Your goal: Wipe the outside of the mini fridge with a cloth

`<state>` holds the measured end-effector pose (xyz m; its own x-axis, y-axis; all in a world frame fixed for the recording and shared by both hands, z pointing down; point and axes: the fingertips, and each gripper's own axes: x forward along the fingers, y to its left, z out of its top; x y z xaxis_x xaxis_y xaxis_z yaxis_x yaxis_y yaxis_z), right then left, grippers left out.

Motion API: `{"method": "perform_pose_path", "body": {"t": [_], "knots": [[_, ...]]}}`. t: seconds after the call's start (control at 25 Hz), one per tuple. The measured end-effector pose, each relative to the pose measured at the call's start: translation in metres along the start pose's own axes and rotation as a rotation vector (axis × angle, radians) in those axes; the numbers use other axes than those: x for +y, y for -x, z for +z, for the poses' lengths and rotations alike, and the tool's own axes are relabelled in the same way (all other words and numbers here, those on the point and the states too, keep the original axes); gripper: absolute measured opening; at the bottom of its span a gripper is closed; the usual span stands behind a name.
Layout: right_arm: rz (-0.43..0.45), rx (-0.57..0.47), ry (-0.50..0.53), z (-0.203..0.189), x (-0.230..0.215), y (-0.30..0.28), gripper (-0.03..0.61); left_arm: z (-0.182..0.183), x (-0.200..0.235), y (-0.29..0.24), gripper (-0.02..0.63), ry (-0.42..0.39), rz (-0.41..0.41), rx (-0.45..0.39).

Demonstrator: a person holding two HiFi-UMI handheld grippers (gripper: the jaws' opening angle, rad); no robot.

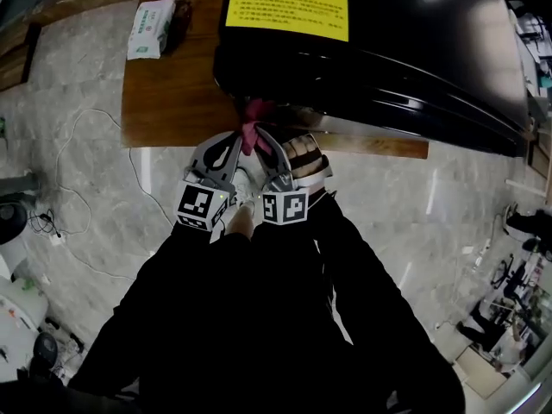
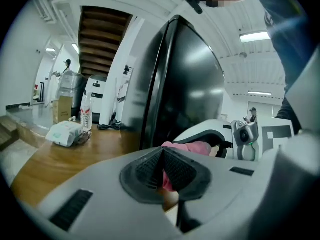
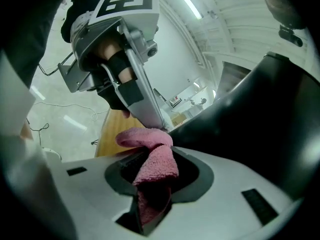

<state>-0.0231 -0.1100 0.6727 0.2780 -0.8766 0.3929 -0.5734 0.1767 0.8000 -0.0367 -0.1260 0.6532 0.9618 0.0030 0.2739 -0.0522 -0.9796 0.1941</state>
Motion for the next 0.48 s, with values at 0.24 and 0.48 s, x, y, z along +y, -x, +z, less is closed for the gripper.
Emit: {"method": "perform_pose_path", "body": {"t": [0.24, 0.48], "knots": [[0.094, 0.077, -0.041, -0.044, 0.068, -0.044, 0.126, -0.076, 0.023, -0.034, 0.006, 0.045, 0.023, 0.123], [0.125, 0.137, -0.089, -0.054, 0.097, -0.060, 0.126, -0.102, 0.023, -0.037, 0.006, 0.057, 0.009, 0.179]]}}
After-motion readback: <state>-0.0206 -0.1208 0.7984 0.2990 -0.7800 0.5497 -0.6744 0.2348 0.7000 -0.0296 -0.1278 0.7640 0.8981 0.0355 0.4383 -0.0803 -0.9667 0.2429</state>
